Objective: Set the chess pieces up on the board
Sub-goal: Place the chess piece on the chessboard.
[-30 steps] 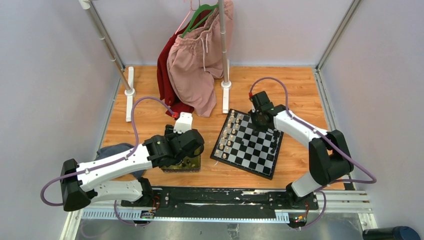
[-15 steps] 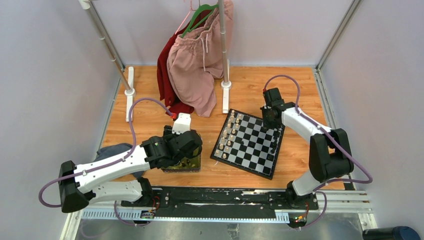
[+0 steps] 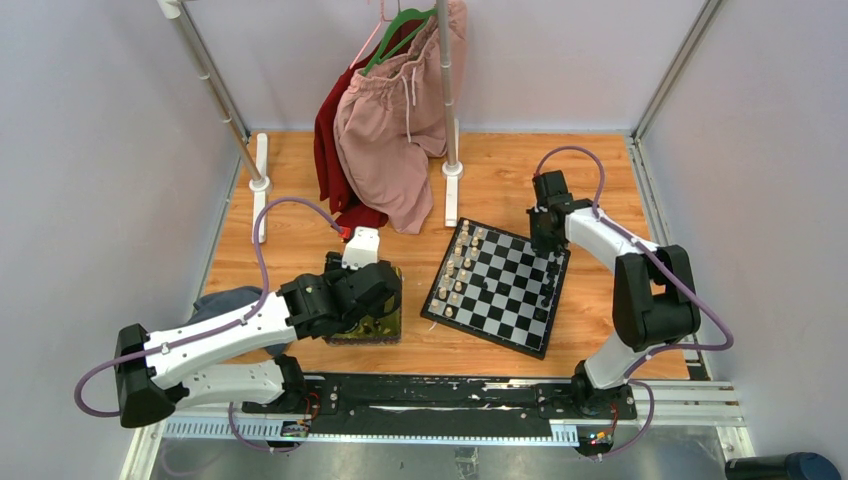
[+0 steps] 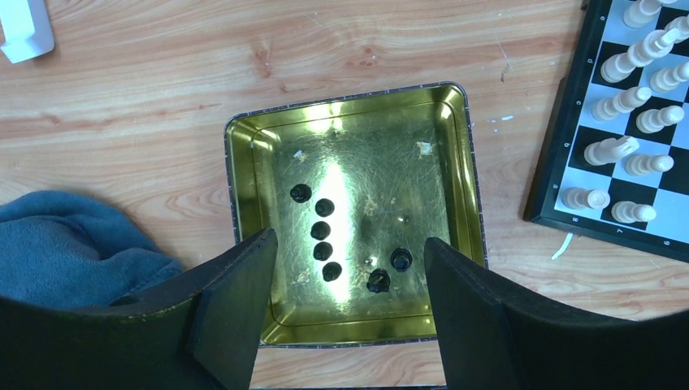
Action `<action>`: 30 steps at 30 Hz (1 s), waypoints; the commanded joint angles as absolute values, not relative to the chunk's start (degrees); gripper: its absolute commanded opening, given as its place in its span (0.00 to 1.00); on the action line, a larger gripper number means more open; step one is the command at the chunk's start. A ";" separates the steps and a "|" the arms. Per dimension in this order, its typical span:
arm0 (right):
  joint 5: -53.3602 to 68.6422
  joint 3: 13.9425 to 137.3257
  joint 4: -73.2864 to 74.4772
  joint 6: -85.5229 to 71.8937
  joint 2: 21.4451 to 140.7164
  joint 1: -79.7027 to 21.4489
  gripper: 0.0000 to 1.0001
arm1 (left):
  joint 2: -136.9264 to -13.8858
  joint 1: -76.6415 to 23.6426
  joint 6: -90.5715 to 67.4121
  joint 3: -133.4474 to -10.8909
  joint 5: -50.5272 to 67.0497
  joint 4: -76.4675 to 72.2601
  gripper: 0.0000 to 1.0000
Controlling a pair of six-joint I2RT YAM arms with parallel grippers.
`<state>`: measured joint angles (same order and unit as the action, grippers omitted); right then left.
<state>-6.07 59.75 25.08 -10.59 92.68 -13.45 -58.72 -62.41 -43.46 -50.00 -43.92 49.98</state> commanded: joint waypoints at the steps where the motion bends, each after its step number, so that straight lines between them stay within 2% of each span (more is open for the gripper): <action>1: -6.43 61.85 24.88 -10.18 93.67 -11.52 0.00 | -58.58 -62.02 -43.43 -49.65 -44.47 50.15 0.72; 20: -3.96 62.27 25.22 -10.00 96.63 -8.64 0.01 | -62.22 -61.72 -42.56 -51.59 -44.39 49.49 0.72; 23: -3.70 62.14 25.18 -9.85 96.84 -8.53 0.08 | -62.41 -61.70 -42.71 -51.59 -44.30 49.48 0.72; 27: -3.76 62.14 25.14 -9.77 96.62 -8.53 0.22 | -62.49 -61.73 -43.05 -51.51 -44.30 49.48 0.78; 30: -3.82 62.59 25.27 -9.61 96.25 -8.53 0.27 | -62.60 -61.73 -43.39 -51.50 -44.08 49.48 0.78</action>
